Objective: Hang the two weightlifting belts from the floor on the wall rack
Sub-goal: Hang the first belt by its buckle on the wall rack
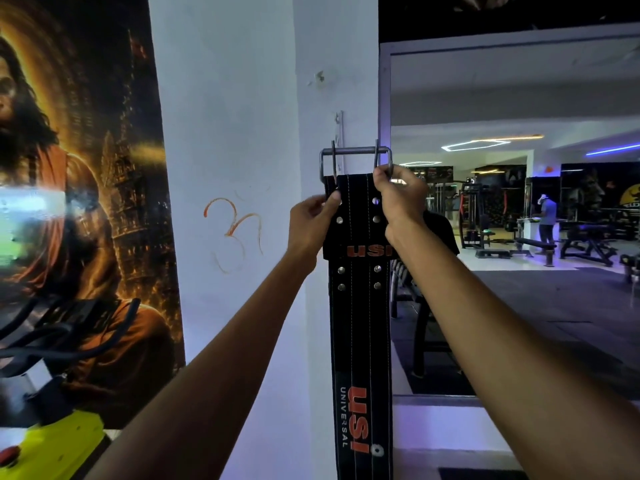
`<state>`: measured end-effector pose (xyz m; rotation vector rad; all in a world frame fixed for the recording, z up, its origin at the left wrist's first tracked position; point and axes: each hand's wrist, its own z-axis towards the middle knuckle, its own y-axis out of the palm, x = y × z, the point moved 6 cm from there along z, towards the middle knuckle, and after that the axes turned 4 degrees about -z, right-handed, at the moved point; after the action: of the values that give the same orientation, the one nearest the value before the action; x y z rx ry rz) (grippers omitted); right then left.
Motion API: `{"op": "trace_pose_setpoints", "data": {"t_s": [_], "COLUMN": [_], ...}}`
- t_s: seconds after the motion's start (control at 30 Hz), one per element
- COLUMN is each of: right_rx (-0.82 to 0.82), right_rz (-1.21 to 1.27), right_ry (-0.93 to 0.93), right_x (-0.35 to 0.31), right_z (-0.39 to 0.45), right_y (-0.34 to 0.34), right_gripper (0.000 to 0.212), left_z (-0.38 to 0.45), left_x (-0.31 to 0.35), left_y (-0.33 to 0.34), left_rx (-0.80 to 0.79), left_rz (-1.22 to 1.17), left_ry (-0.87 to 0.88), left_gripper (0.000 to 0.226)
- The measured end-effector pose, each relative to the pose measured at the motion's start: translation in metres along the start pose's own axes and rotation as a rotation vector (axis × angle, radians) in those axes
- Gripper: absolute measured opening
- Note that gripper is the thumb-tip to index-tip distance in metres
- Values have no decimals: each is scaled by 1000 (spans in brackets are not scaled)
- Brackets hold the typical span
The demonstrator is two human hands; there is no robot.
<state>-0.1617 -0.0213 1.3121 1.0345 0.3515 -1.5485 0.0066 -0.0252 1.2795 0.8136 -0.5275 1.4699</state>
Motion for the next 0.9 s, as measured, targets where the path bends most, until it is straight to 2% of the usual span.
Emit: {"op": "trace_pose_setpoints", "data": {"t_s": [0.1, 0.2, 0.33, 0.43, 0.63, 0.7, 0.77, 0.87, 0.9], "right_rx": [25, 25, 41, 49, 46, 51, 56, 57, 55], "right_rz": [22, 13, -7, 17, 55, 59, 53, 55, 57], "right_ry": [-3, 10, 6, -15, -32, -27, -23, -27, -28], "right_x": [-5, 2, 21, 26, 29, 30, 31, 30, 30], "right_z": [3, 1, -3, 1, 2, 2, 3, 4, 5], "right_y": [-3, -5, -9, -13, -14, -18, -21, -22, -22], "right_gripper": [14, 14, 17, 18, 18, 18, 18, 18, 18], "left_z": [-26, -47, -73, -106, -152, -157, -157, -135, -127], "left_x": [-29, -52, -86, -134, -208, -217, -214, -194, -182], "left_y": [-9, -13, -17, -20, -27, -28, -31, -31, -29], "left_rx": [-52, -54, -31, -153, -290, -381, -405, -294, -264], "left_rz": [0, -107, -105, -36, 99, 172, 198, 215, 190], "left_ry": [-63, -105, -105, -162, -295, -317, -336, -296, -267], "left_gripper": [39, 44, 26, 9, 3, 16, 4, 43, 47]}}
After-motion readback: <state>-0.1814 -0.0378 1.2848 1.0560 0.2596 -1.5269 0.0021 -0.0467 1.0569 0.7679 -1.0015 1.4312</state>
